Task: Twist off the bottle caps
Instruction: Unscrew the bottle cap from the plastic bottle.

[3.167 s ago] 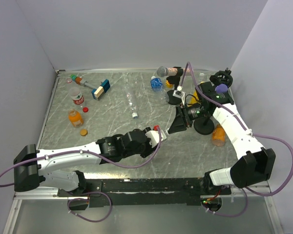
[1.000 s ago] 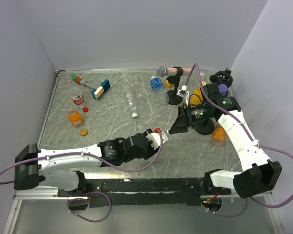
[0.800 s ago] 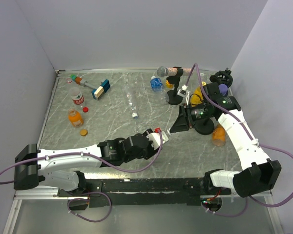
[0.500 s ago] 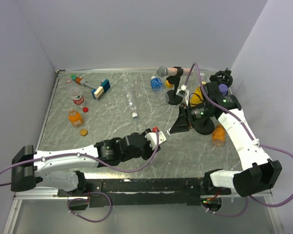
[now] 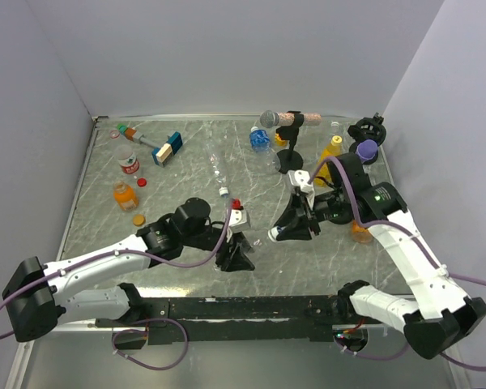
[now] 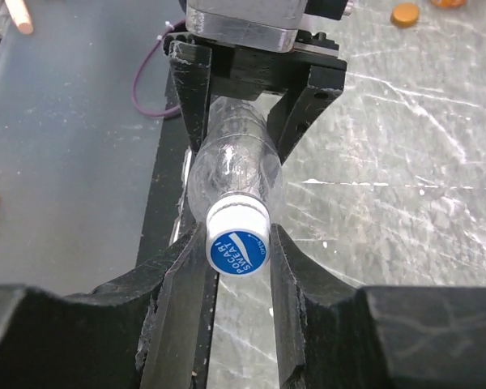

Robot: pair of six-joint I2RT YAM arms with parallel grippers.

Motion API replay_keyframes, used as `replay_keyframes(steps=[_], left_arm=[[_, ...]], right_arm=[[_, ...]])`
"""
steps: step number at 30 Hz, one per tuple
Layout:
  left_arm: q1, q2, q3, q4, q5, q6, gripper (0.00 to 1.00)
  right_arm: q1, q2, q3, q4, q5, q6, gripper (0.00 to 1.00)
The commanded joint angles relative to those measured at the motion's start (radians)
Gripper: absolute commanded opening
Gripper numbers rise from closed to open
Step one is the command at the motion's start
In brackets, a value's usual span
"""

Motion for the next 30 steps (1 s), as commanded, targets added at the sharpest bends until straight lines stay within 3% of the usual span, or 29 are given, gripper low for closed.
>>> replay_keyframes(steps=[1, 5, 8, 14, 19, 23, 30], left_arm=[[0.026, -0.024, 0.035, 0.044, 0.029, -0.017, 0.18], [0.025, -0.033, 0.054, -0.028, -0.155, 0.035, 0.18], [-0.007, -0.03, 0.074, -0.079, -0.301, 0.066, 0.18], [-0.17, 0.006, 0.134, -0.139, -0.692, 0.109, 0.18], [-0.277, 0.08, 0.183, -0.148, -1.049, 0.099, 0.18], [-0.316, 0.161, 0.236, -0.17, -1.134, 0.105, 0.17], [-0.337, 0.192, 0.246, -0.124, -1.134, 0.105, 0.17]], right_arm=[[0.005, 0.067, 0.04, 0.013, 0.017, 0.006, 0.23], [-0.025, 0.098, 0.131, 0.011, 0.06, 0.167, 0.79], [-0.087, 0.104, 0.209, -0.014, 0.037, 0.236, 0.98], [-0.19, 0.11, 0.212, 0.017, 0.016, 0.454, 0.99], [-0.202, 0.148, 0.148, -0.06, 0.094, 0.523, 0.99], [-0.204, 0.2, 0.148, -0.173, 0.077, 0.457, 0.99], [-0.202, 0.207, 0.12, -0.147, 0.054, 0.474, 0.93]])
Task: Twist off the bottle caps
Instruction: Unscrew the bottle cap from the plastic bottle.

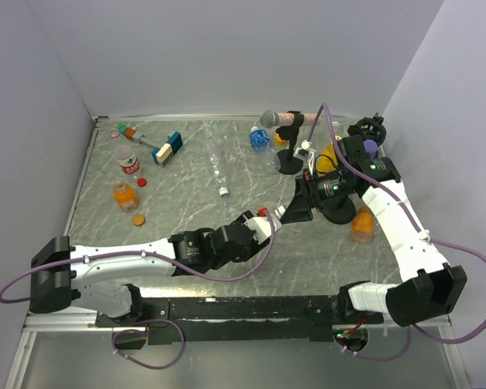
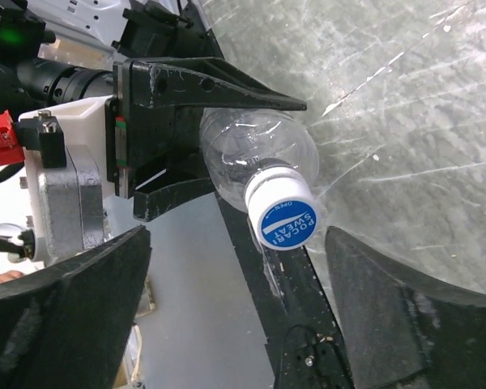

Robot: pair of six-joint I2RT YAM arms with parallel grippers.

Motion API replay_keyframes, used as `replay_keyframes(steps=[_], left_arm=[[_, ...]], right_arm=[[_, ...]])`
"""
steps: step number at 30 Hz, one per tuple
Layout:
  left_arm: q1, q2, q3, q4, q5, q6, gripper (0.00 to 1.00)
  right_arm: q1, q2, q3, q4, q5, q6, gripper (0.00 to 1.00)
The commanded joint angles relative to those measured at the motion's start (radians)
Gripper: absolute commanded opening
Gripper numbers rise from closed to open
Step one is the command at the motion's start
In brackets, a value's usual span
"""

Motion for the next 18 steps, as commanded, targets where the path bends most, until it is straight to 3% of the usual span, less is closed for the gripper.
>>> replay_keyframes(steps=[1, 11, 18], left_arm=[[-0.015, -0.003, 0.044, 0.04, -0.065, 0.008, 0.17], [-0.022, -0.016, 0.036, 0.052, -0.057, 0.007, 0.17], [-0.024, -0.014, 0.03, 0.061, -0.043, 0.007, 0.17]], right_arm=[[-0.007, -0.003, 0.01, -0.016, -0.017, 0.021, 0.91], [-0.006, 0.026, 0.024, 0.022, -0.022, 0.053, 0.85], [-0.009, 0.049, 0.027, 0.034, -0.033, 0.055, 0.6]])
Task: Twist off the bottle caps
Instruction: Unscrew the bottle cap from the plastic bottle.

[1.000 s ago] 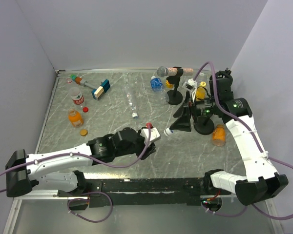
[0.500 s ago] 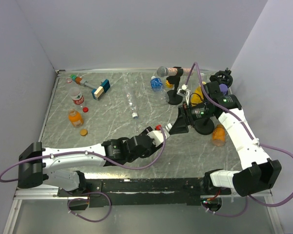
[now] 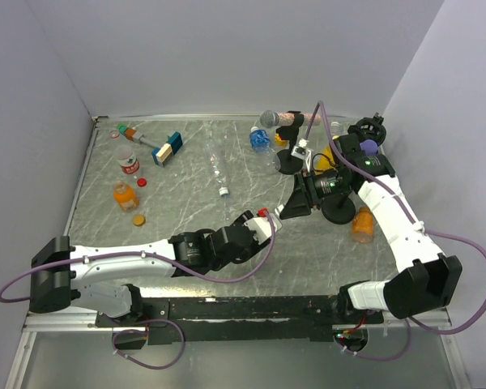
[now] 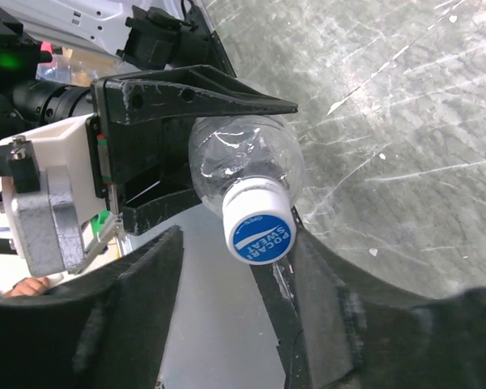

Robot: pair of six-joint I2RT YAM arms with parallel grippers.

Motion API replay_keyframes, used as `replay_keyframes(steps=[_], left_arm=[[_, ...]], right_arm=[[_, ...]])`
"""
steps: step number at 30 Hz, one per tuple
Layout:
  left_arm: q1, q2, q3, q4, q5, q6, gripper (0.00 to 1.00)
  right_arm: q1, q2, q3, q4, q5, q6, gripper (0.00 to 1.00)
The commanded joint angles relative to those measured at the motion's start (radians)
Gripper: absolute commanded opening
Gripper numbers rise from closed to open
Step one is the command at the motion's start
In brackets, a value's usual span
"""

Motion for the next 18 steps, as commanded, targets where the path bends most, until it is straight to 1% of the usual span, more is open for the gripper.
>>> replay_keyframes(steps=[1, 3, 4, 5, 6, 7, 10, 12, 15, 18], left_arm=[[-0.009, -0.015, 0.03, 0.054, 0.001, 0.001, 0.17], [-0.009, -0.018, 0.028, 0.057, 0.007, 0.004, 0.17], [-0.009, -0.02, 0.024, 0.06, 0.012, 0.004, 0.17], [-0.009, -0.024, 0.019, 0.066, 0.023, 0.007, 0.17], [-0.009, -0.03, 0.011, 0.071, 0.033, 0.007, 0.17], [-0.009, -0.038, 0.004, 0.076, 0.043, 0.007, 0.17], [-0.008, -0.076, -0.042, 0.12, 0.096, 0.007, 0.17], [0.001, -0.119, -0.078, 0.148, 0.162, 0.007, 0.17], [0.052, -0.173, -0.113, 0.154, 0.344, -0.012, 0.18], [0.133, -0.233, -0.147, 0.204, 0.589, -0.058, 0.18]], right_arm=[[-0.008, 0.007, 0.029, 0.021, -0.026, 0.017, 0.57], [-0.008, 0.01, 0.029, 0.021, -0.032, 0.009, 0.49], [-0.008, 0.013, 0.029, 0.02, -0.034, 0.004, 0.44], [-0.008, 0.013, 0.027, 0.018, -0.038, -0.003, 0.36], [-0.008, 0.011, 0.026, 0.015, -0.043, -0.011, 0.29], [-0.008, 0.008, 0.024, 0.015, -0.047, -0.02, 0.25], [-0.008, 0.001, 0.026, -0.006, -0.061, -0.078, 0.21], [-0.008, -0.004, 0.02, -0.018, -0.079, -0.117, 0.18], [-0.006, -0.016, 0.004, -0.028, -0.109, -0.187, 0.16], [0.001, -0.042, -0.02, -0.025, -0.11, -0.282, 0.14]])
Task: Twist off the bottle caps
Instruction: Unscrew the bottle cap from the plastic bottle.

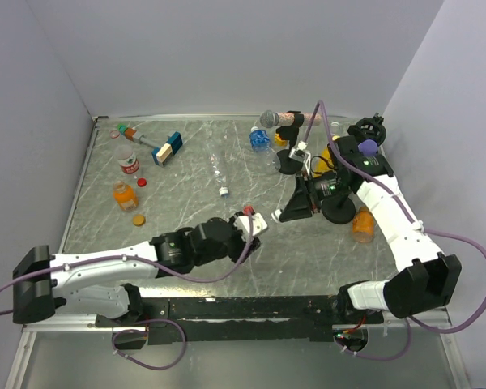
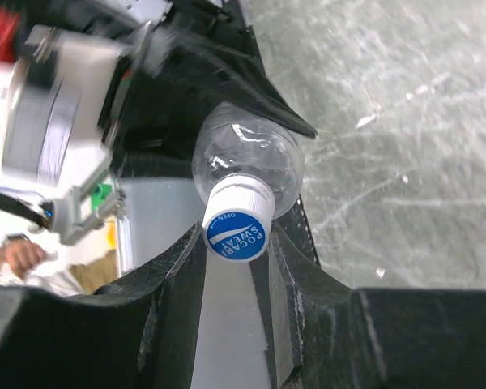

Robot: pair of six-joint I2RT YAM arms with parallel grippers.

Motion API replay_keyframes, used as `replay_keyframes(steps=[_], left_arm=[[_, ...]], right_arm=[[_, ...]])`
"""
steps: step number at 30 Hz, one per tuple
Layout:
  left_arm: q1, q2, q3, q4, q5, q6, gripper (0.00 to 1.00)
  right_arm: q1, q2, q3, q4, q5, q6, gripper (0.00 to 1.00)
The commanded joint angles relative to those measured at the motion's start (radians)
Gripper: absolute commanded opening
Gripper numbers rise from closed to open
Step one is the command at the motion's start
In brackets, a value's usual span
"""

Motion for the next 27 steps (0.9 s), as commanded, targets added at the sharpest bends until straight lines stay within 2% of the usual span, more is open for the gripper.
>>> replay_keyframes(steps=[1, 6, 8, 10, 14, 15, 17, 22, 24, 27], left_arm=[[0.111, -0.111, -0.041, 0.115, 0.444, -0.066, 0.19], [0.25, -0.088, -0.061, 0.204, 0.906, -0.178, 0.19], [0.273, -0.067, -0.056, 0.227, 0.99, -0.204, 0.19], [0.277, -0.05, -0.041, 0.215, 1.011, -0.201, 0.19], [0.277, -0.024, -0.006, 0.165, 0.977, -0.165, 0.19], [0.277, -0.021, 0.005, 0.151, 0.963, -0.151, 0.19], [0.277, -0.006, 0.025, 0.114, 0.92, -0.129, 0.19], [0.274, -0.013, 0.048, 0.031, 0.72, -0.091, 0.19], [0.261, -0.031, 0.05, 0.013, 0.642, -0.071, 0.19], [0.205, -0.045, 0.059, -0.029, 0.496, -0.028, 0.19]], right_arm=[[-0.002, -0.066, -0.031, 0.024, -0.027, -0.187, 0.14], [0.054, -0.189, -0.156, 0.134, -0.013, -0.382, 0.14], [0.067, -0.25, -0.217, 0.213, -0.008, -0.391, 0.14], [0.068, -0.284, -0.258, 0.277, -0.004, -0.361, 0.15], [0.067, -0.272, -0.245, 0.245, 0.015, -0.348, 0.21], [0.065, -0.266, -0.239, 0.244, 0.027, -0.324, 0.27], [0.054, -0.256, -0.216, 0.237, 0.045, -0.278, 0.45], [-0.013, -0.238, -0.11, 0.173, 0.039, -0.218, 0.85], [-0.028, -0.233, -0.07, 0.147, 0.035, -0.202, 0.94], [-0.039, -0.226, -0.027, 0.107, 0.029, -0.163, 0.99]])
